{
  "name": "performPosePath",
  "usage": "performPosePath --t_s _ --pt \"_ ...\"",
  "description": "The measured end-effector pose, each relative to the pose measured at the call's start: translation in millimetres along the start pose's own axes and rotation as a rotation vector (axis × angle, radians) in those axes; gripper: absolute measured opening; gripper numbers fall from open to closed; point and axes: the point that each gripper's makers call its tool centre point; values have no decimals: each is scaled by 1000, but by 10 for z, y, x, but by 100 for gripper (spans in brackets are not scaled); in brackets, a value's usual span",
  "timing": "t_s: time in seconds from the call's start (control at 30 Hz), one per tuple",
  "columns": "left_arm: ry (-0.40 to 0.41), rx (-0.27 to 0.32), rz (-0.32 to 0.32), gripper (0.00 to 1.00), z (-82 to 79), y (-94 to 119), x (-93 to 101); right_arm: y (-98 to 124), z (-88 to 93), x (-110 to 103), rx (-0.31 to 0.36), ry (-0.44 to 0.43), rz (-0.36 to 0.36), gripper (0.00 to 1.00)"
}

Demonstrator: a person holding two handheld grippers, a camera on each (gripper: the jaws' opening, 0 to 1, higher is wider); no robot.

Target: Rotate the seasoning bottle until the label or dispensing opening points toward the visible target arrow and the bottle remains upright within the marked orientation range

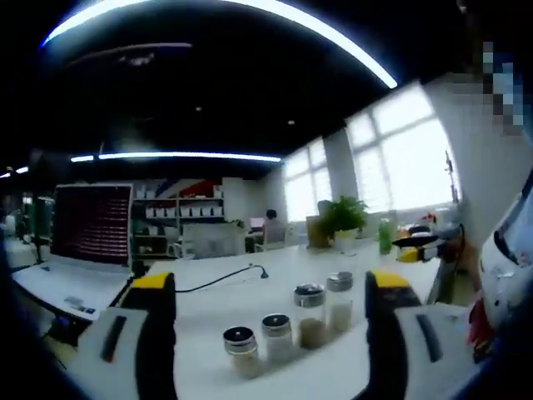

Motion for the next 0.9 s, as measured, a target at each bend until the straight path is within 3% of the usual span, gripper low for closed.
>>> performPosePath --t_s 0.2,0.3,0.4,0.53,0.67,0.83,0.9 --pt "-81 -87 -108 100 146 59 -235 174 -153 58 25 0 66 85" --pt "-67 -101 -154 100 156 83 -321 265 -176 103 19 -25 99 86" --pt "-76 -81 -231 100 109 110 -458 358 -166 165 13 -71 108 84" --pt "-86 -64 -300 100 49 183 -571 510 -172 327 10 -37 181 92" --pt "-85 -16 -302 100 -43 217 -549 630 -216 419 36 -25 225 99" --pt "-65 16 -318 100 -103 247 -558 685 -213 461 24 12 251 99" --pt "-89 5 -341 100 -91 260 -606 681 -279 408 81 -25 228 99"
Point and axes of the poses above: the point that each gripper's makers call its tool centre point, and the gripper's own axes: y roughly backward along the fingers, x roughly to its right, z roughly out of its underside, and after that the axes turned 13 degrees about -z, right-handed
